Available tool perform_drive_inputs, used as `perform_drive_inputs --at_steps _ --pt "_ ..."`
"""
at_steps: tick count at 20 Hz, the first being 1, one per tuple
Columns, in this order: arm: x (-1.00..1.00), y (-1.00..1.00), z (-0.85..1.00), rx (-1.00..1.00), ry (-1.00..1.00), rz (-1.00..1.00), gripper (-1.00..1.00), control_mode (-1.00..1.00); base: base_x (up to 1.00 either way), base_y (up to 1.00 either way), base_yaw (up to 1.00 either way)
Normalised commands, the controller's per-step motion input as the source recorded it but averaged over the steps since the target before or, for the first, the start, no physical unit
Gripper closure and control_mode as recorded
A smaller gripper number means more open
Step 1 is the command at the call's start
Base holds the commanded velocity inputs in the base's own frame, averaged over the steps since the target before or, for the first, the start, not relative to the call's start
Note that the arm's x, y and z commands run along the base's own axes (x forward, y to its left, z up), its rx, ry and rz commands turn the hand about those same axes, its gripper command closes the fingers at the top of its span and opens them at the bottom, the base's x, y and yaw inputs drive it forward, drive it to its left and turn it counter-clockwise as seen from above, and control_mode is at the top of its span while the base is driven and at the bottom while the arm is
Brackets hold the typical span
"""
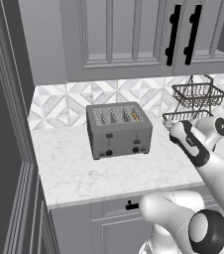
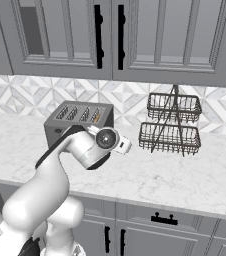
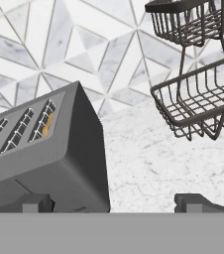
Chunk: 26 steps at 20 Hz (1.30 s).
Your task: Start the toaster. Once the lever pops up, take the bread to the plate on the dining counter.
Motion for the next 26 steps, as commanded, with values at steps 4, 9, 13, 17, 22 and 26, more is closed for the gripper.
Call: perform_drive_inputs --at_steps 4,9,13,17,22,26 --pt "0.0 0.0 0.0 0.0 0.0 0.0 -1.0 -1.0 0.0 0.0 0.0" --pt "0.0 0.0 0.0 0.0 0.0 0.0 -1.0 -1.0 0.0 0.0 0.0" --pt "0.0 0.0 0.0 0.0 0.0 0.0 -1.0 -1.0 0.0 0.0 0.0" --pt "0.0 0.0 0.0 0.0 0.0 0.0 -1.0 -1.0 0.0 0.0 0.0" --pt "0.0 0.0 0.0 0.0 0.0 0.0 -1.0 -1.0 0.0 0.0 0.0" --pt "0.0 0.0 0.0 0.0 0.0 0.0 -1.0 -1.0 0.0 0.0 0.0"
